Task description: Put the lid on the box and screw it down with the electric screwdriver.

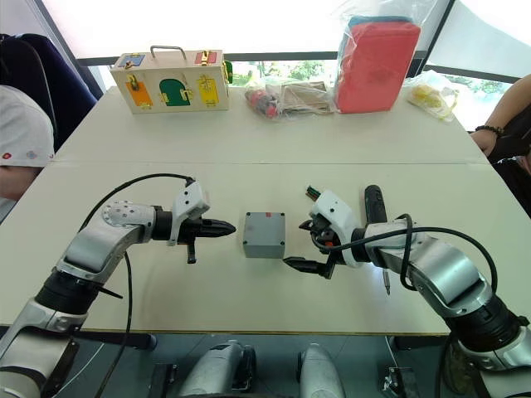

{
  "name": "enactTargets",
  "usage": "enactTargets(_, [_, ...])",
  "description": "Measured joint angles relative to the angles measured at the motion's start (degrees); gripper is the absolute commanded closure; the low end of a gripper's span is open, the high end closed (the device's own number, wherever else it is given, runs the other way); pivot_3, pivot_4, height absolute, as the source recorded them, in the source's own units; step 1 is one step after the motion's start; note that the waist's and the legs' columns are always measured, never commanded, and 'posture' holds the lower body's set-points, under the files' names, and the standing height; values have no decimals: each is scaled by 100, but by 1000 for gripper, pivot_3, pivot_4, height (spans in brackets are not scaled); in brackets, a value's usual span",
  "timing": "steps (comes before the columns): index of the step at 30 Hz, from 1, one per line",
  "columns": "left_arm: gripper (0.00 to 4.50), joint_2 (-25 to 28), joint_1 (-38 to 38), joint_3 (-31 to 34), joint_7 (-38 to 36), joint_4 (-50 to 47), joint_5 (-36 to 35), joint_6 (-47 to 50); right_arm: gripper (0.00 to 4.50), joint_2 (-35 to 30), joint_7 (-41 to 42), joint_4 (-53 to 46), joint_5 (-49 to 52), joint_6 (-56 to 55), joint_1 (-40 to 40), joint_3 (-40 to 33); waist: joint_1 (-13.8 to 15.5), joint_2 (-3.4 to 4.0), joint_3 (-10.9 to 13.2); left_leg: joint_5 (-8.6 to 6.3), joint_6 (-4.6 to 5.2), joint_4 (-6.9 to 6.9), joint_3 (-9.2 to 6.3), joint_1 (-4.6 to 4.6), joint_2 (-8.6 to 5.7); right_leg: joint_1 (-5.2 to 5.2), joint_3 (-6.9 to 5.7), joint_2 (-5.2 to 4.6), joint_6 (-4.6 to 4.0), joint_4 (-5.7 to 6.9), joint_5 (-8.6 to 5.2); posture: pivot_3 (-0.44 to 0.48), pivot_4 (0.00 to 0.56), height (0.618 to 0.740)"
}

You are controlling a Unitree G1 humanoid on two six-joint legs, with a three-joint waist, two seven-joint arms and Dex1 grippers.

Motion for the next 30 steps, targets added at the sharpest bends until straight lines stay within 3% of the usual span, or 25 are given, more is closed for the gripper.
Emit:
enactTargets(13, [4500,-625,-728,-77,228,1099,403,-604,46,503,133,-580,446,639,80,-177,3,0,0,0,1,3,0,0,0,0,-1,0,11,1,6,0,150,740])
enactTargets(19, [4500,-105,-658,-61,59,1055,590,-709,46,23,288,-577,559,728,4,-741,-5,0,0,-1,0,2,0,0,0,0,0,-1,9,0,5,0,150,740])
enactTargets(22, [4500,-35,-535,-2,23,822,560,-633,46,-61,302,-301,293,473,-122,-792,2,0,0,-1,0,1,0,0,0,1,0,-4,1,0,0,0,150,740])
enactTargets(30, [4500,284,132,29,-367,-357,144,194,46,151,699,1294,-1447,-1356,-572,261,-10,0,0,2,-5,0,2,0,-1,-2,-1,-1,0,3,0,0,150,740])
